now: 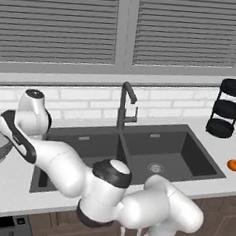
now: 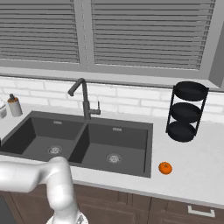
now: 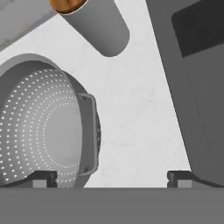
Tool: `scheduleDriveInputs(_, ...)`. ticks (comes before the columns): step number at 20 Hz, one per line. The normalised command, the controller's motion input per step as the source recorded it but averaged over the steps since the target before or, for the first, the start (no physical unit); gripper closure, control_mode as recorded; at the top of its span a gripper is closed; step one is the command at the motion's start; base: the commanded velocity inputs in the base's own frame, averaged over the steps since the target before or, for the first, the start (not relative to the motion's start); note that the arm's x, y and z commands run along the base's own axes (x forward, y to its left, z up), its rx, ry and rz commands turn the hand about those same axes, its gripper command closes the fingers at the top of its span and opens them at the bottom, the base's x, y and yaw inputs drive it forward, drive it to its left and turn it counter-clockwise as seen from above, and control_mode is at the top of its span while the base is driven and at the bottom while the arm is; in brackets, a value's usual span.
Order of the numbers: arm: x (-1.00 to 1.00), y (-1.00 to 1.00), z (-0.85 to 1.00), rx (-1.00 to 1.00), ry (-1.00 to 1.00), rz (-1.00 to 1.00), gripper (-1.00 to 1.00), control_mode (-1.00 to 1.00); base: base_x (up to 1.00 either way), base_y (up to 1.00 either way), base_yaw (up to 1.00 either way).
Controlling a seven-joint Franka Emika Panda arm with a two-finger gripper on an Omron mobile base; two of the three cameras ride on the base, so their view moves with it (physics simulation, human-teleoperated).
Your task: Put the colander in the sink, put the orange in the colander, and turn on the sink faucet and pour water over the colander.
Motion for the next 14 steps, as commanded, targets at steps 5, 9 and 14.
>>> scheduleDriveInputs(5,0.03,0.41,-0.12,0.0,0.02,0.08,-1.0,-1.0,0.0,0.0,0.0)
scheduleDriveInputs(9,0.13,0.26,0.0,0.0,0.0,0.04,-1.0,-1.0,0.0,0.0,0.0)
scheduleDriveInputs(14,0.29,0.21,-0.04,0.0,0.0,0.0,-1.0,-1.0,0.0,0.0,0.0)
